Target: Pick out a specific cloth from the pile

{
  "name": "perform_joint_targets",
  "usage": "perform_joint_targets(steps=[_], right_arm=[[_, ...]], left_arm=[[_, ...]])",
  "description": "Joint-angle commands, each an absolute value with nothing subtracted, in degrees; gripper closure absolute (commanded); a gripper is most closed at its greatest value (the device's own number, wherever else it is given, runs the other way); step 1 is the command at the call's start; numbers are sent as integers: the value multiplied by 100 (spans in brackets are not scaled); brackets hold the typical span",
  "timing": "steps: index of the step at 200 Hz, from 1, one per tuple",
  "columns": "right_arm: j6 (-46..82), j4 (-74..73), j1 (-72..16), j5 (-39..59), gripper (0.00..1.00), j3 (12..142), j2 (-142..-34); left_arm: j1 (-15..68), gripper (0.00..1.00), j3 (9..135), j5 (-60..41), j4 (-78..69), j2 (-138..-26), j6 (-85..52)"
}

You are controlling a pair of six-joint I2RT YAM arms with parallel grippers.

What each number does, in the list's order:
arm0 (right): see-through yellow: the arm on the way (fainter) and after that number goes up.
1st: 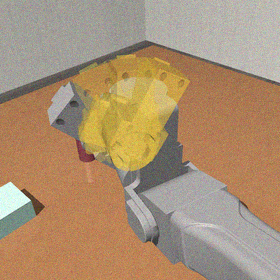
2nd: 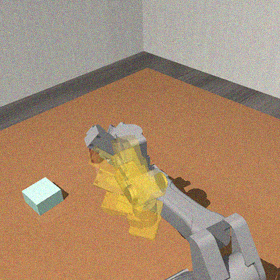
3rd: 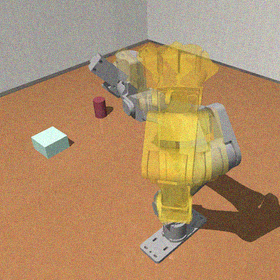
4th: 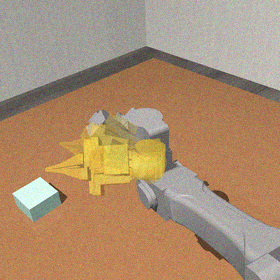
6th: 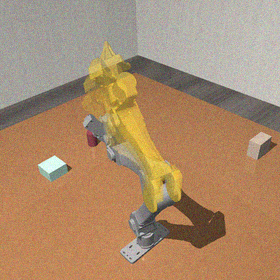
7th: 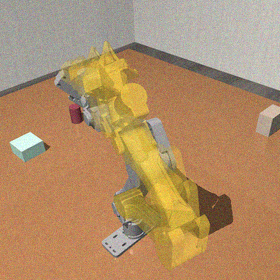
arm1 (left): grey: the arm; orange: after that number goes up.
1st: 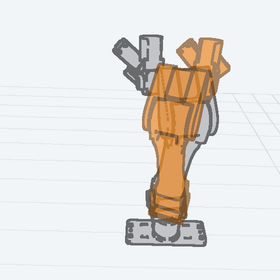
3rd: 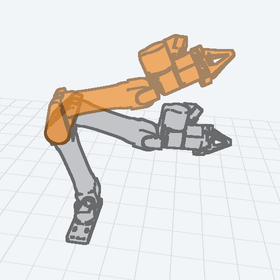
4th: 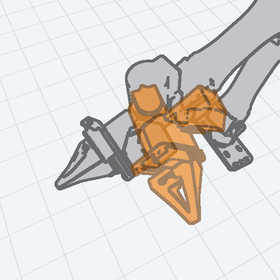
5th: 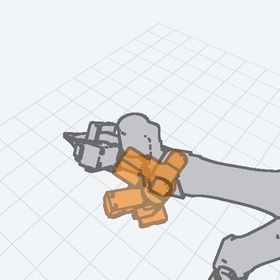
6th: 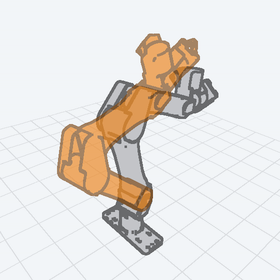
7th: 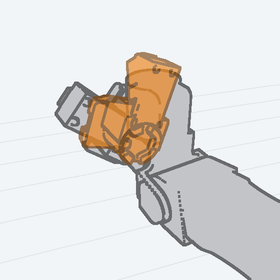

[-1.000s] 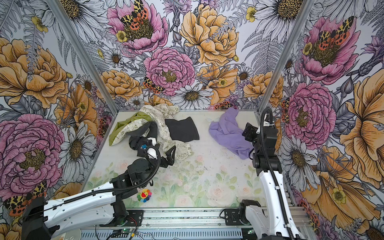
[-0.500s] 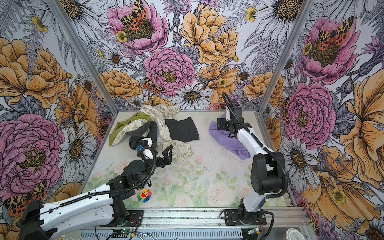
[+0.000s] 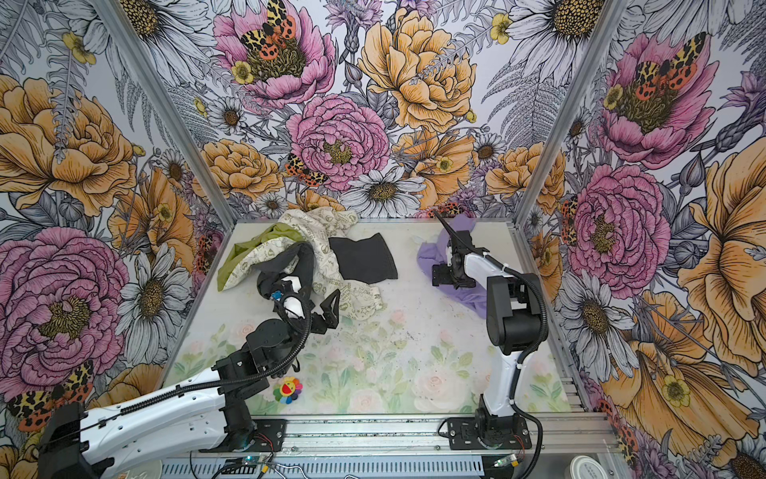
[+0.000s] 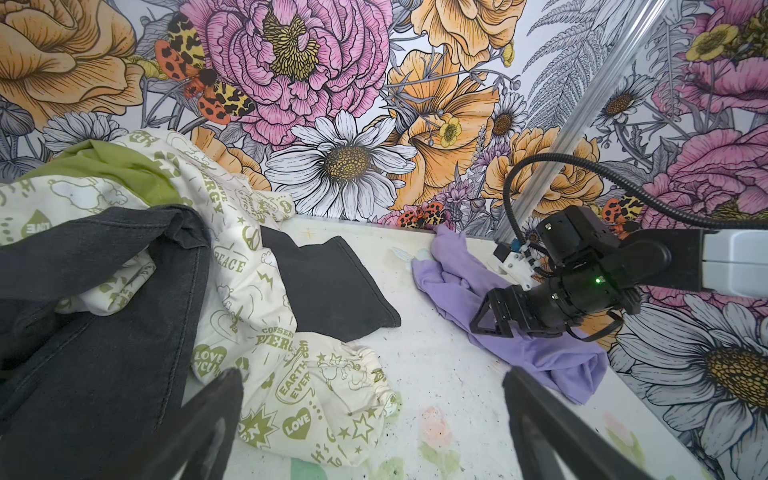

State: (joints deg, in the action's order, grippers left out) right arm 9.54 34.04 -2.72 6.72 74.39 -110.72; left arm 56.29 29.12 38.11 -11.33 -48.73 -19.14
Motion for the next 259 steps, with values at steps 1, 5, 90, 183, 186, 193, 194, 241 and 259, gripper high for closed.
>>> perform_joint_targets(steps=[1, 5, 90, 183, 186, 193, 194, 241, 259], right_arm=[[1085, 3656, 29, 878, 4, 7074, -10881], [1100, 3656, 85, 879, 4, 7021, -10843], [1185, 3625, 376, 1125, 1, 6510, -9833], [1408, 2846, 197, 1382, 1, 6291, -7045], [1411, 2744, 198, 1366, 1, 6228, -6922], [1412, 2482, 194, 1270, 1, 6028, -6664], [1409, 2440, 198, 1255, 1, 5998, -6624], [1363, 420, 220, 342, 0, 4308, -5318], [1377, -700, 248, 227, 0, 3488, -5086]], left_arm=[[5544, 1, 2805, 3776, -1134, -4746, -1976], [5527, 1, 2804, 3765, -1135, -4742, -1977], [5317, 1, 2803, 4096, -621, -4484, -2019], [4123, 1, 2459, 4700, -202, -3886, -1846], [4060, 1, 2399, 4690, -300, -3877, -1789], [3915, 1, 2246, 4693, -610, -3884, -1639], [3895, 1, 2230, 4698, -648, -3884, -1619], [2856, 1, 1643, 4611, -2298, -4384, -721], [2409, 1, 1506, 4302, -2833, -4696, -462]])
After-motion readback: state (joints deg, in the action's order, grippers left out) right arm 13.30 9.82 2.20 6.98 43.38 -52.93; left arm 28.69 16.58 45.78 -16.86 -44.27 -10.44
